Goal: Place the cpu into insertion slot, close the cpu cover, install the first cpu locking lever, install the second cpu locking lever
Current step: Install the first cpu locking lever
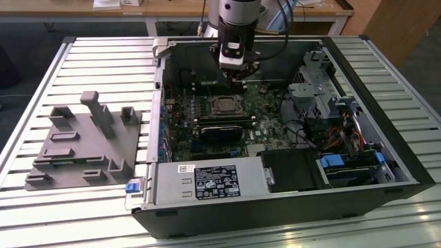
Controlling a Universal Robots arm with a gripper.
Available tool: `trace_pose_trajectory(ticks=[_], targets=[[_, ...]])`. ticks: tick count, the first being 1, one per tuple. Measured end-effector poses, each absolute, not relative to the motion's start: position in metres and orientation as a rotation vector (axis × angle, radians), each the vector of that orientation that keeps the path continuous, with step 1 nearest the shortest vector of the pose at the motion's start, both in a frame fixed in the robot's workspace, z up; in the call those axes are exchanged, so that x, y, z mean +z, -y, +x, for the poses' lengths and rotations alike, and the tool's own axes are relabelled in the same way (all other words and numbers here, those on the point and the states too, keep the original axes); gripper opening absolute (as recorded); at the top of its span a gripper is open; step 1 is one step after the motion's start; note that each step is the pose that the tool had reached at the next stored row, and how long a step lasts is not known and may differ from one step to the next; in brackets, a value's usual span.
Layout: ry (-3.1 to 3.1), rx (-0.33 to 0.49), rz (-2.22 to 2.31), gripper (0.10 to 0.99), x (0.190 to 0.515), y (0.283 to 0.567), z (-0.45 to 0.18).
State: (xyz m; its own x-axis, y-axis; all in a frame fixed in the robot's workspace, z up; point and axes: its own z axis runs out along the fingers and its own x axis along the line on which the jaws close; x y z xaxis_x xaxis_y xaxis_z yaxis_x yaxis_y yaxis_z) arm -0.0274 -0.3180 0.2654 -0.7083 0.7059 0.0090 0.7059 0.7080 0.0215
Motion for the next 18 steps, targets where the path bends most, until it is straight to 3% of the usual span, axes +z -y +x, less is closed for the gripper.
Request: trace_pose_trajectory(ticks=[18], targets=[[3.042, -0.036, -0.770, 0.106, 0.2654, 0.3180, -0.0274]])
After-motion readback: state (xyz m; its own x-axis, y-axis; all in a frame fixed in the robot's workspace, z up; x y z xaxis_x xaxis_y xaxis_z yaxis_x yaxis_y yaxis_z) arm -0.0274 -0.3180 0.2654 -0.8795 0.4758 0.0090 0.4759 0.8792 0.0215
